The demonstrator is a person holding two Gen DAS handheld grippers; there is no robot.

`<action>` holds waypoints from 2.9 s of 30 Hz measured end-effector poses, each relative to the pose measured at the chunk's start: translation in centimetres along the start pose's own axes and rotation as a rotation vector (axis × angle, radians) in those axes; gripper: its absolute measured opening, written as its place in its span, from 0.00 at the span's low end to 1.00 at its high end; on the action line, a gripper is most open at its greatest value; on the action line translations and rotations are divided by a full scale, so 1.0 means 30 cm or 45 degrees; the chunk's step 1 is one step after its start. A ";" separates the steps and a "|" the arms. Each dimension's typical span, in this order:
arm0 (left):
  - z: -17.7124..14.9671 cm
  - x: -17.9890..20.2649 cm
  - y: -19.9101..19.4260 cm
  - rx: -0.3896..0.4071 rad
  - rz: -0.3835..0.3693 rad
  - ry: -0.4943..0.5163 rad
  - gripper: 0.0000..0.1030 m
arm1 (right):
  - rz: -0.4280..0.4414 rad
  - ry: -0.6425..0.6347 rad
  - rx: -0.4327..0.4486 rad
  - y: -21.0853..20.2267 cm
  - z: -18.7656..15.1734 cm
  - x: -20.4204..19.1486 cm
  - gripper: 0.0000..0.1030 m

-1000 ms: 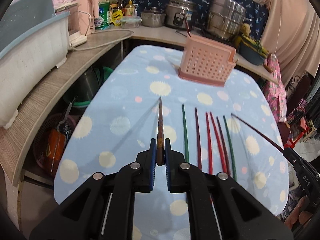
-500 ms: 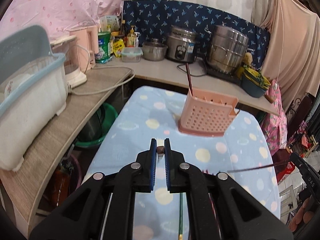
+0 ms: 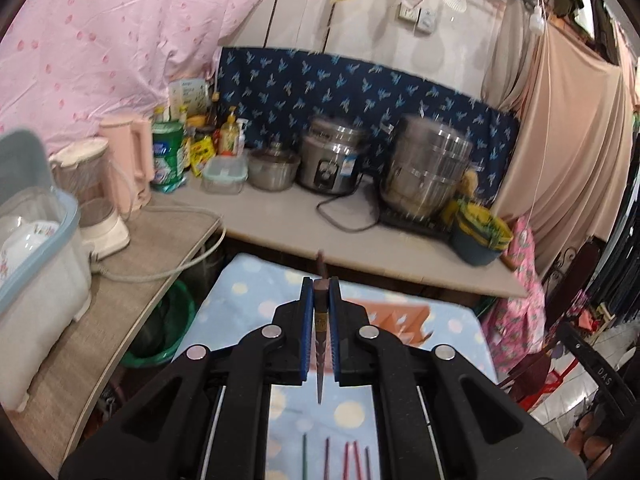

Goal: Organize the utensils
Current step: 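Lift and carry both chopsticks over the pink basket with both tools, then open both tools to drop the chopsticks into the pink basket, then move both tools back toward the remaining chopsticks on the table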

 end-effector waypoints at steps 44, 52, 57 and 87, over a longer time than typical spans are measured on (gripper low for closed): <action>0.048 0.082 0.428 -0.028 0.054 -0.025 0.40 | 0.007 0.036 -0.019 0.510 0.118 0.019 0.30; -0.009 0.046 0.368 -0.027 0.124 0.011 0.52 | 0.003 -0.003 -0.014 0.430 0.084 -0.015 0.37; -0.064 0.039 0.318 -0.044 0.176 0.066 0.52 | -0.003 -0.052 -0.042 0.364 0.015 -0.055 0.38; -0.677 -0.083 0.053 -0.302 0.245 0.211 0.53 | -0.163 -0.162 -0.353 -0.007 -0.668 0.008 0.38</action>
Point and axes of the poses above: each gripper's, at about its wrist camera, not at the fingertips, and y roughly the way its jaws point, x to its right, z to its top, the point moved 9 cm from there along y, roughly the way its jaws point, and after that the axes turned 7 degrees about z, right-handed, at the moved point
